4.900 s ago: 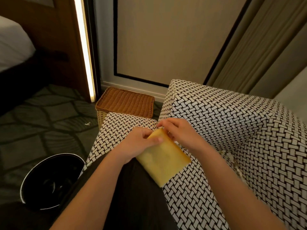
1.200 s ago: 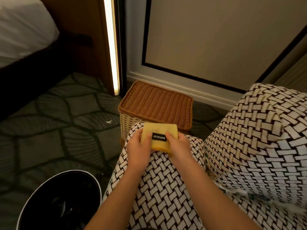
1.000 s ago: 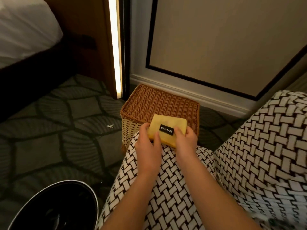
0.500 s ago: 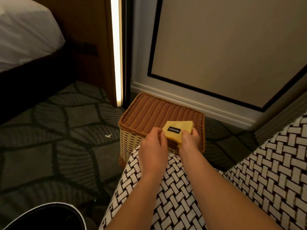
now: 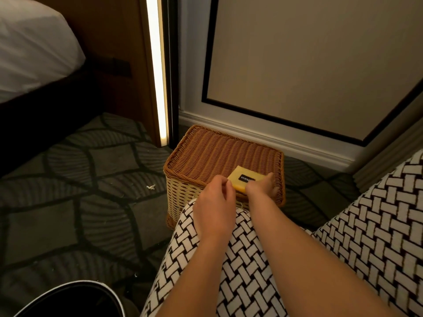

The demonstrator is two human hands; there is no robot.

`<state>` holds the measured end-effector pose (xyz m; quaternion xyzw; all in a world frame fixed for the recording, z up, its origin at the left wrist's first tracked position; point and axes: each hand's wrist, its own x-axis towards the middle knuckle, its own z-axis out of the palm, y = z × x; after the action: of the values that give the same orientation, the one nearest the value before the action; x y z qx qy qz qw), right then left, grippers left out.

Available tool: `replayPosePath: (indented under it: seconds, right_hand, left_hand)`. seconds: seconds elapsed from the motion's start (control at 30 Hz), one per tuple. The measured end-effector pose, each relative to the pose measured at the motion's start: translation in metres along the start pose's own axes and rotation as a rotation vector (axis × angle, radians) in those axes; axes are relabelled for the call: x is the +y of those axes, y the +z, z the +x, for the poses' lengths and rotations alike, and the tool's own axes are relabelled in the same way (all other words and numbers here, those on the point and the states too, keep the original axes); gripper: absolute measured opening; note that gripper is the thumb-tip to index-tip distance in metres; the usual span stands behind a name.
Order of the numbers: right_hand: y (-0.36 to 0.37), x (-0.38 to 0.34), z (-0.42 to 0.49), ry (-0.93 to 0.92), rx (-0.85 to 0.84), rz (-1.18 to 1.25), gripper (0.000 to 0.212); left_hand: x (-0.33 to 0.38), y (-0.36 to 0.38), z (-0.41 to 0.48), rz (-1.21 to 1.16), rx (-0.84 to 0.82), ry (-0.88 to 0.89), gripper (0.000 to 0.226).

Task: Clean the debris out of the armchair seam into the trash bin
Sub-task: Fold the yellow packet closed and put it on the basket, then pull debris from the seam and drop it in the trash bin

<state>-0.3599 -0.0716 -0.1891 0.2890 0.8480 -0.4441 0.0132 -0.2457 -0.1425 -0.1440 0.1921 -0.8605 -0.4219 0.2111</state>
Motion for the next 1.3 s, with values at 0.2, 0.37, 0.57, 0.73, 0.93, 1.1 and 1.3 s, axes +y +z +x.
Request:
replayPosePath:
  seconds: [0.2, 0.37, 0.57, 0.73, 0.93, 1.1, 1.3]
  right_hand:
    - [-0.011, -0.004, -0.027, -0.331, -0.166, -0.074, 0.047]
    - [-0.038, 0.002, -0.060, -0.445, -0.235, -0.054, 0.033]
    - [-0.069, 0.027, -0.114, -0.561, -0.147, 0.059, 0.023]
    - [-0.091, 0.052, -0.152, -0.569, -0.137, 0.125, 0.024]
    - [-0.121, 0.077, -0.185, -0.534, -0.224, 0.152, 0.022]
    - [-0.150, 0.102, -0.211, -0.516, -0.299, 0.167, 0.017]
    - [-0.182, 0.132, -0.232, -0.473, -0.368, 0.172, 0.019]
  left_hand:
    - [0.003, -0.006, -0.005, -0.069, -0.042, -0.027, 0.016]
    - [0.007, -0.015, -0.019, -0.269, 0.006, -0.138, 0.018]
    - [0.012, -0.029, -0.047, -0.255, -0.041, -0.242, 0.018]
    - [0.016, -0.049, -0.076, -0.122, -0.084, -0.356, 0.009]
    - [0.029, -0.083, -0.114, 0.089, -0.390, -0.353, 0.015]
    - [0.043, -0.105, -0.132, 0.266, -0.568, -0.295, 0.024]
    - [0.075, -0.119, -0.154, 0.336, -0.829, -0.130, 0.037]
